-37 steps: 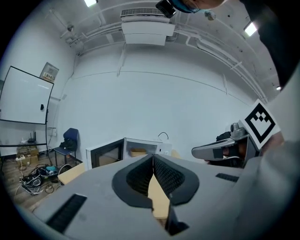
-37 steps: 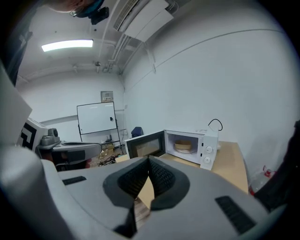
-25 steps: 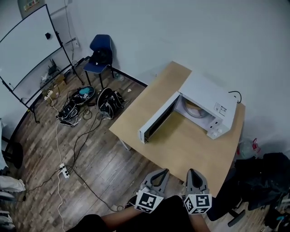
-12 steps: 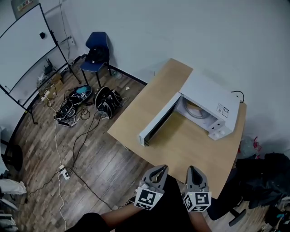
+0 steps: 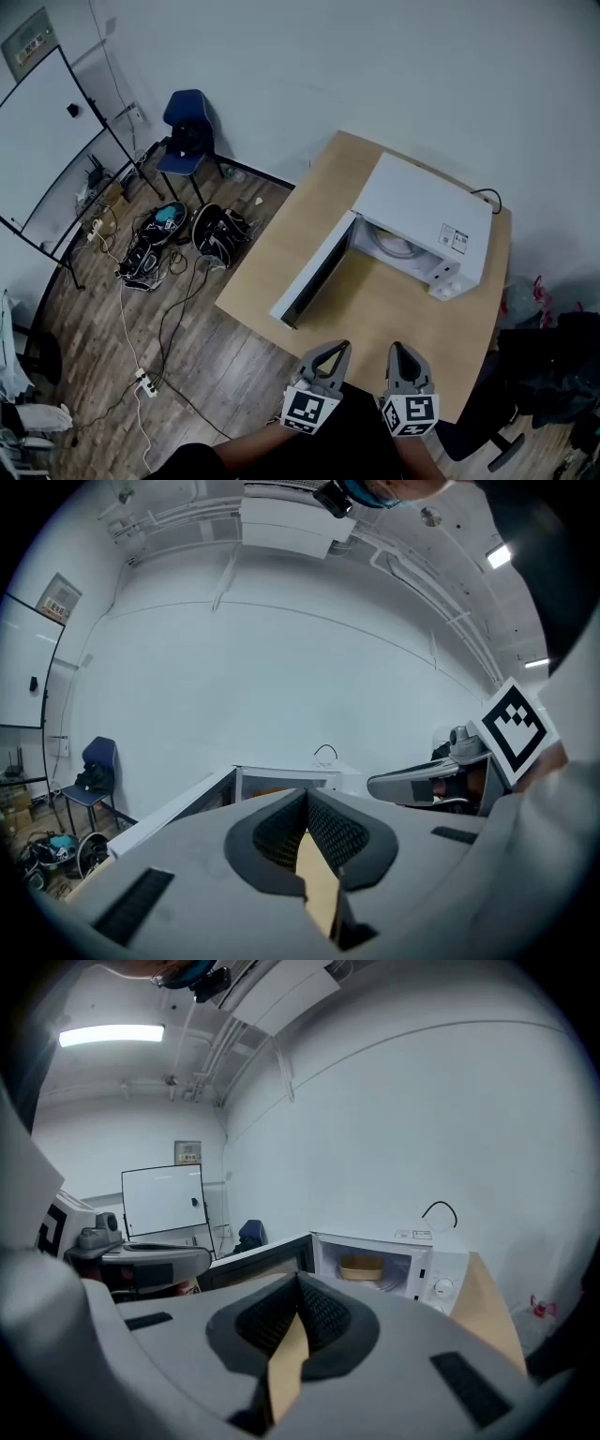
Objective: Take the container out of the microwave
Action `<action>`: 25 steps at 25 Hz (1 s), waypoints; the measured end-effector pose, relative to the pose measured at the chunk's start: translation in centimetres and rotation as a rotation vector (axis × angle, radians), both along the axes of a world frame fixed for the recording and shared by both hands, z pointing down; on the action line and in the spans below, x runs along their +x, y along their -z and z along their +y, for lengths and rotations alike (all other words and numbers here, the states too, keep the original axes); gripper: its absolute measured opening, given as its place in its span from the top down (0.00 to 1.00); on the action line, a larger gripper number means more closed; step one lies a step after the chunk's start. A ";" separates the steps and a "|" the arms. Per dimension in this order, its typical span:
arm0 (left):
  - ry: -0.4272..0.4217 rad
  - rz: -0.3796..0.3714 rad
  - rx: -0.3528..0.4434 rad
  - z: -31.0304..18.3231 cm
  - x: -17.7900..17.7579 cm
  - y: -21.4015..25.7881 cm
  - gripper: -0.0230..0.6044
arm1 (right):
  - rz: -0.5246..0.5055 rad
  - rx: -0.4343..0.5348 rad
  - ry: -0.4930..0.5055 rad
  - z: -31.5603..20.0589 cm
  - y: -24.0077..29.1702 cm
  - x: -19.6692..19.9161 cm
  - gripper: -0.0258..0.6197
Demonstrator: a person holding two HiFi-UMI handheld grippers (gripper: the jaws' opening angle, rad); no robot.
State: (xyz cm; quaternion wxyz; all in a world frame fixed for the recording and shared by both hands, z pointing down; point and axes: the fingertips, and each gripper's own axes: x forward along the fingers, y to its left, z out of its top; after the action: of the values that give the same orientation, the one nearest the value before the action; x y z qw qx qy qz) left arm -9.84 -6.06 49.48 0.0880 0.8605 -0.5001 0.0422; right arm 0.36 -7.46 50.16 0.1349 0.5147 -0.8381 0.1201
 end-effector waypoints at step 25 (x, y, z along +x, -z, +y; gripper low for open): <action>-0.165 -0.200 -0.046 -21.4 10.2 -11.7 0.94 | -0.034 -0.063 -0.155 -11.3 -3.2 9.0 0.87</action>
State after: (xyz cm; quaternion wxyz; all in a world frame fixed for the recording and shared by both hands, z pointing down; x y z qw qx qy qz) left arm 0.35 -27.42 61.17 0.0533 0.8879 -0.4328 0.1465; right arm 9.31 -18.74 53.40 0.1270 0.5713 -0.7939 0.1651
